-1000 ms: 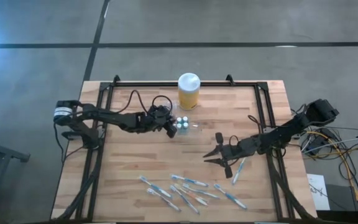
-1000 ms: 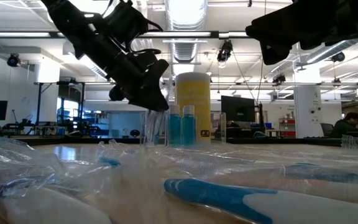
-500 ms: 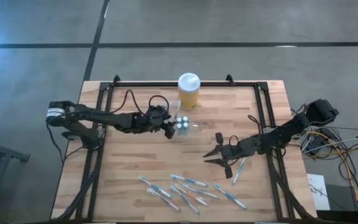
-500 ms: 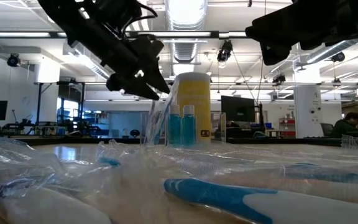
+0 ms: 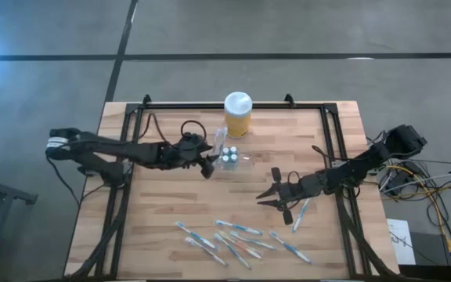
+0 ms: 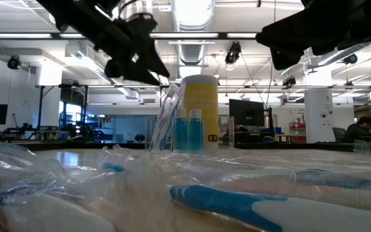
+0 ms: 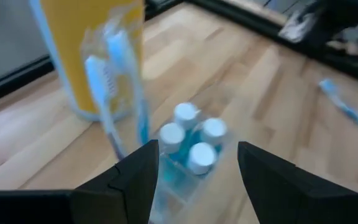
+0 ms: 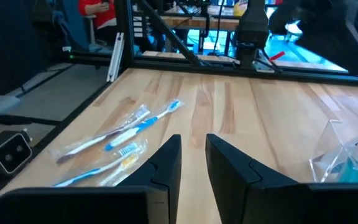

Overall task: Pick & Place toothbrushing station
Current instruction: Put the blue toothbrush into the transparent organizer

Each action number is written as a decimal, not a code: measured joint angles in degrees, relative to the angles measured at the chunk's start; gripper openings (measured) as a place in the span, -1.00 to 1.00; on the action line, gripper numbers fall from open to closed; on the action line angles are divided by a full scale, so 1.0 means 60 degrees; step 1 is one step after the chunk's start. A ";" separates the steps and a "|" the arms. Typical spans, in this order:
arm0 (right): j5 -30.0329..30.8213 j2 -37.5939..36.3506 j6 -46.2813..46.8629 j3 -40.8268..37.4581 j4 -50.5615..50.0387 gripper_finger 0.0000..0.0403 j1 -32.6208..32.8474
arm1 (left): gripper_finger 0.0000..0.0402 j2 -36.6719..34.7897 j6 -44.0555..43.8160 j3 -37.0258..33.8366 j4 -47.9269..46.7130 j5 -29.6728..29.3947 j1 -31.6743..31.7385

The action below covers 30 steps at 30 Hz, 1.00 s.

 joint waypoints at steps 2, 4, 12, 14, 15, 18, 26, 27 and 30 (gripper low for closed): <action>0.0061 0.0091 -0.0060 0.0000 0.0054 -0.66 0.0000 | 0.11 -0.0224 0.0141 0.0000 0.0018 -0.0007 -0.0269; 0.0152 0.0180 -0.0064 -0.0004 -0.0008 -0.66 -0.0010 | 0.11 -0.0465 0.0429 0.0000 -0.0006 -0.0002 -0.0629; 0.0178 0.0799 0.0129 0.0000 0.0658 -0.66 -0.0065 | 0.10 -0.1059 0.2067 0.0000 0.0043 -0.0047 -0.3330; 0.0182 0.0883 0.0611 -0.0001 0.0693 -0.66 -0.0066 | 0.09 -0.1104 0.2173 0.0000 0.0119 -0.0253 -0.3995; 0.0182 0.0889 0.0942 0.0000 0.0636 -0.66 -0.0066 | 0.09 -0.1112 0.2186 0.0000 0.0153 -0.0443 -0.4297; 0.0181 0.0870 0.2034 0.0000 0.0483 -0.66 -0.0064 | 0.03 -0.1110 0.2080 0.0000 0.0081 -0.1460 -0.5165; 0.0132 0.0748 0.4630 -0.0004 -0.1084 -0.66 0.0012 | -0.60 -0.1092 0.1991 -0.0223 0.0265 -0.2178 -0.6724; 0.0122 0.0733 0.4954 0.0000 -0.1326 -0.67 0.0032 | -0.71 -0.1092 0.2002 -0.0290 0.0271 -0.2178 -0.6832; 0.0131 0.0732 0.5919 -0.0002 -0.1966 -0.69 0.0152 | -0.95 -0.1092 0.1827 -0.0467 0.0339 -0.2174 -0.6943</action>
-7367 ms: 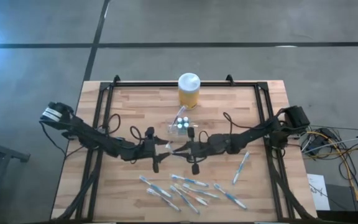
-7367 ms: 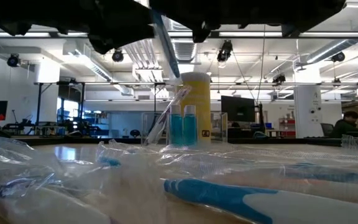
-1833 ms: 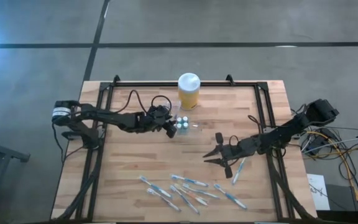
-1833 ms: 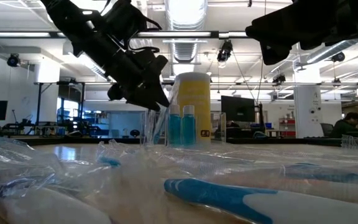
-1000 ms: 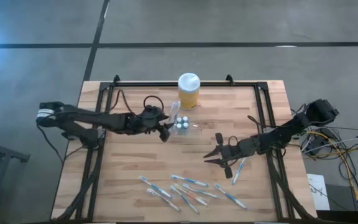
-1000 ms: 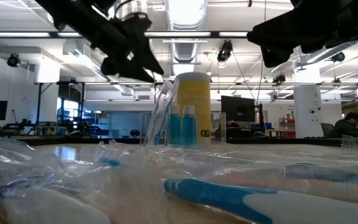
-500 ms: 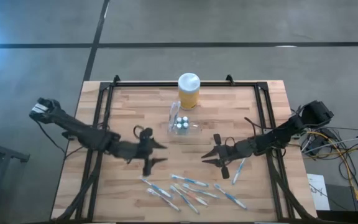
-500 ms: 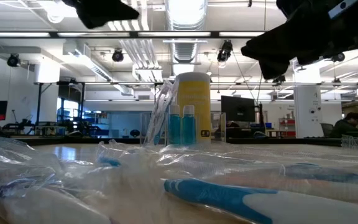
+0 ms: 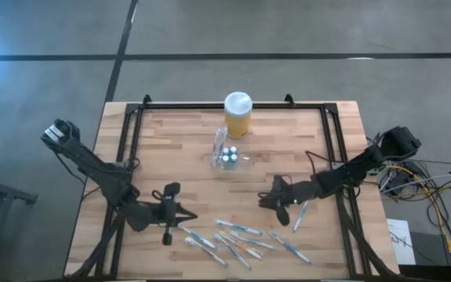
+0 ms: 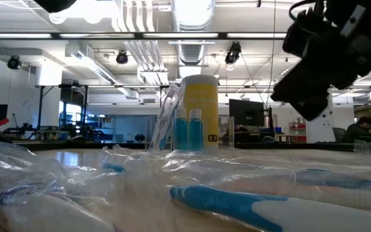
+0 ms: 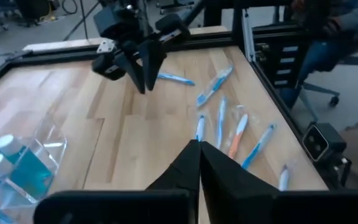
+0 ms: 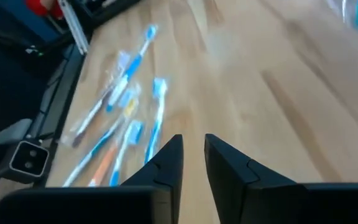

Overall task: Pick & Place toothbrushing station
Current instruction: Put the blue toothbrush into the transparent organizer

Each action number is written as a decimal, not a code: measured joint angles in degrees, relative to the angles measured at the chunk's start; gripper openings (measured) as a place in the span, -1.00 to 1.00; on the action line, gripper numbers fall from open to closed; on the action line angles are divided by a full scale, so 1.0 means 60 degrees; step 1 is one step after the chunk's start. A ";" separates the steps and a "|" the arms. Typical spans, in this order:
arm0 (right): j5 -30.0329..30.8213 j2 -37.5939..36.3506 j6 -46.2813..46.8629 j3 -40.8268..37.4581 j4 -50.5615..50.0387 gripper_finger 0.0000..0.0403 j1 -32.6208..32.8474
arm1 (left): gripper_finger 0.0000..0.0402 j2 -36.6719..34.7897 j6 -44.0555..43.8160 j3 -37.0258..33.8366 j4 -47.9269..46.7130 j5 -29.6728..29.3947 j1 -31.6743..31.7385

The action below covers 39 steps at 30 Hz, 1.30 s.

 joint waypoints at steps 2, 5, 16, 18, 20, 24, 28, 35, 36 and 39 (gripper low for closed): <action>0.0019 -0.0029 0.0604 0.0121 -0.0551 -0.72 0.0155 | -0.95 0.0000 -0.0219 -0.0097 0.0130 -0.0012 -0.0004; 0.0027 -0.0230 0.1620 0.0853 -0.2369 -0.78 0.0579 | -0.95 0.0000 -0.0586 -0.0192 0.0153 -0.0055 -0.0008; 0.1733 -0.0137 0.4402 0.6088 -1.1301 -0.88 0.3151 | -0.92 -0.0019 -0.0044 -0.0196 0.0325 -0.0295 0.0036; 0.2108 -0.0234 0.4753 0.6758 -1.1698 -0.85 0.3537 | -0.91 -0.0036 -0.0010 -0.0196 0.0422 -0.0307 0.0038; 0.2161 -0.0247 0.5501 0.7404 -1.2290 -0.82 0.3721 | -0.90 -0.0044 0.0137 -0.0182 0.0411 -0.0310 0.0041; 0.1952 -0.0027 0.7259 0.8304 -1.4079 -0.70 0.3885 | -0.92 -0.0044 0.0609 -0.0160 0.0414 -0.0303 0.0041; 0.1222 0.0328 0.8562 0.8737 -1.5954 -0.50 0.3903 | -0.93 -0.0040 0.0544 -0.0160 0.0358 -0.0299 0.0043; 0.1471 0.0759 1.0640 0.8420 -1.7264 -0.09 0.4134 | -0.93 -0.0011 -0.0251 -0.0160 0.0069 -0.0132 0.0040; 0.1287 0.0772 1.0840 0.8269 -1.7149 -0.03 0.4143 | -0.93 -0.0011 -0.0192 -0.0160 -0.0022 -0.0128 0.0040; 0.0998 0.0759 1.1186 0.7702 -1.6523 0.09 0.4119 | -0.93 -0.0011 -0.0018 -0.0160 -0.0236 -0.0125 0.0040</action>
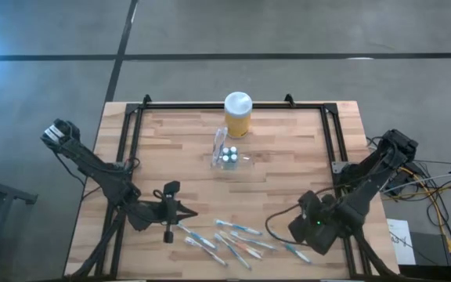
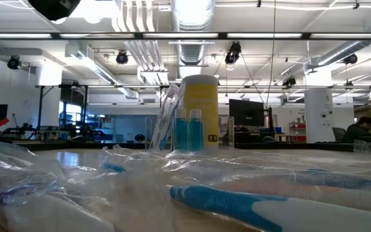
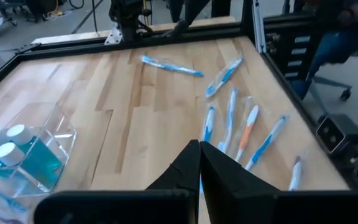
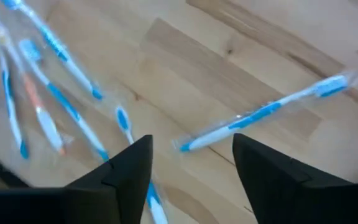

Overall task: Pick & Place toothbrushing station
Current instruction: Put the blue toothbrush into the transparent organizer

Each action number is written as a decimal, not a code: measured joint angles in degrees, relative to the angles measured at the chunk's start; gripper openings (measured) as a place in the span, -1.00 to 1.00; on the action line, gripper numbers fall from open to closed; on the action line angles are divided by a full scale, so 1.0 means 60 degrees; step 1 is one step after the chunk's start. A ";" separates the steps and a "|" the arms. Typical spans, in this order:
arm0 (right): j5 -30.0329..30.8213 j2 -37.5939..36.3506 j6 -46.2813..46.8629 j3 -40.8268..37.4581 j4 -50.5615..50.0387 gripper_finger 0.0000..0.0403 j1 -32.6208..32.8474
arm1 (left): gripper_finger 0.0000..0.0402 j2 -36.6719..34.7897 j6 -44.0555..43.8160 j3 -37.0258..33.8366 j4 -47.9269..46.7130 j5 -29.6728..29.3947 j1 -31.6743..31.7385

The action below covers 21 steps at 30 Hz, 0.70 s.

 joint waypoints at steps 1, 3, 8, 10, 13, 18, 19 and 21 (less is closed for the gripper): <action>-0.0007 -0.0005 0.0184 -0.0177 0.0175 0.11 -0.0007 | -0.93 0.0000 0.0028 0.0000 -0.0080 0.0000 0.0000; -0.0035 -0.0032 0.0531 -0.0507 0.0325 0.15 -0.0004 | -0.93 0.0000 0.0034 0.0000 -0.0179 0.0000 0.0000; -0.0270 -0.0060 0.0769 -0.1145 0.0863 0.20 0.0002 | -0.93 0.0004 0.0176 0.0000 -0.0332 -0.0004 0.0000; -0.0273 -0.0060 0.0773 -0.1285 0.1147 0.21 -0.0005 | -0.93 0.0004 0.0428 0.0000 -0.0322 -0.0004 0.0000; -0.0596 -0.0063 0.0893 -0.1395 0.1240 0.21 0.0002 | -0.93 0.0004 0.0779 0.0000 -0.0254 -0.0007 0.0004; -0.0906 -0.0027 0.1313 -0.1545 0.1620 0.15 0.0006 | -0.93 -0.0003 0.0424 -0.0004 0.0265 -0.0015 0.0004; -0.0928 -0.0012 0.1305 -0.1576 0.1674 0.14 0.0006 | -0.93 -0.0004 0.0300 -0.0004 0.0312 -0.0014 0.0004; -0.0953 -0.0005 0.1176 -0.1639 0.1680 0.13 0.0006 | -0.93 -0.0013 0.0216 -0.0001 0.0344 -0.0043 0.0011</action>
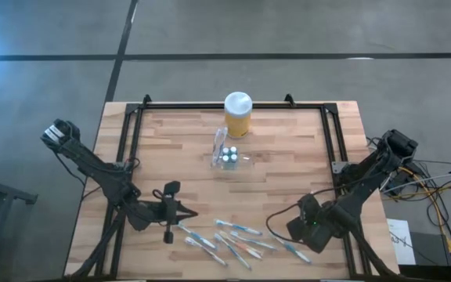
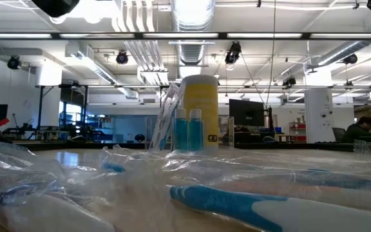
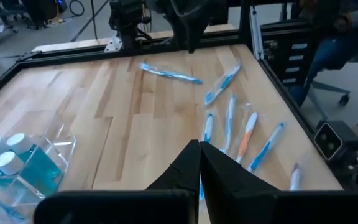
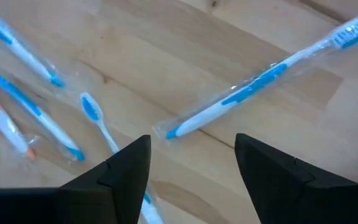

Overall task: Pick & Place toothbrushing station
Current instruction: Put the blue toothbrush into the transparent organizer

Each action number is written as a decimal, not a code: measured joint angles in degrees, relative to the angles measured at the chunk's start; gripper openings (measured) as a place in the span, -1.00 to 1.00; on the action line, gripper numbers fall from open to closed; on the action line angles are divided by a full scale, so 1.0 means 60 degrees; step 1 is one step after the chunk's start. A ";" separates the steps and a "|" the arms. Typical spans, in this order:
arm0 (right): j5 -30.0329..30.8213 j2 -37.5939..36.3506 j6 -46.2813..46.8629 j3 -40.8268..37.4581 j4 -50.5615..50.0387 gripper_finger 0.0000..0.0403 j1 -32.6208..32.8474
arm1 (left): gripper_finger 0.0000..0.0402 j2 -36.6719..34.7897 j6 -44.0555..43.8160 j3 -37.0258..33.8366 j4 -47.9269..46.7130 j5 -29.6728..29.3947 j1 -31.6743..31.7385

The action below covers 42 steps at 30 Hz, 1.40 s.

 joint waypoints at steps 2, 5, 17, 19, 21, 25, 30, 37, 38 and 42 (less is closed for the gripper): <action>0.0024 -0.0004 -0.0180 -0.0093 0.0215 0.14 0.0000 | -0.93 -0.0005 0.0055 0.0019 0.0002 -0.0124 0.0000; -0.0224 -0.0017 -0.0763 -0.0279 0.0997 0.20 0.0002 | -0.93 -0.0050 0.0438 0.0023 0.0073 -0.0132 0.0000; -0.0009 -0.0189 -0.1580 0.0316 0.0724 0.37 0.0423 | -0.93 -0.0862 0.0505 0.0165 0.0178 0.0195 -0.0004; 0.0307 -0.0267 -0.1619 0.0463 0.0347 0.35 0.0527 | -0.93 -0.0951 0.0881 0.0165 0.0185 0.0205 -0.0004; 0.0384 -0.0357 -0.1864 0.0488 0.0151 0.34 0.0532 | -0.93 -0.1082 0.1760 0.0165 0.0322 0.0219 -0.0011; 0.1105 -0.0466 -0.2001 0.0410 0.0161 0.32 0.0526 | -0.97 -0.1413 0.2906 0.0165 0.0668 0.0289 0.0017; 0.1204 -0.0458 -0.1167 -0.0220 0.0389 0.36 0.0545 | -0.98 -0.1984 0.1644 0.0203 0.0995 0.1363 0.0423; 0.0966 -0.0448 0.0635 -0.1322 0.1492 0.36 0.0856 | -0.98 -0.2112 0.0199 0.0016 0.0890 0.1635 0.0588; 0.1013 -0.0448 0.0912 -0.1429 0.1555 0.36 0.0836 | -0.98 -0.2111 -0.0046 0.0016 0.0852 0.1601 0.0593; 0.1262 -0.0423 0.1366 -0.1587 0.1847 0.36 0.0604 | -0.97 -0.2074 -0.0419 0.0016 0.0704 0.1496 0.0627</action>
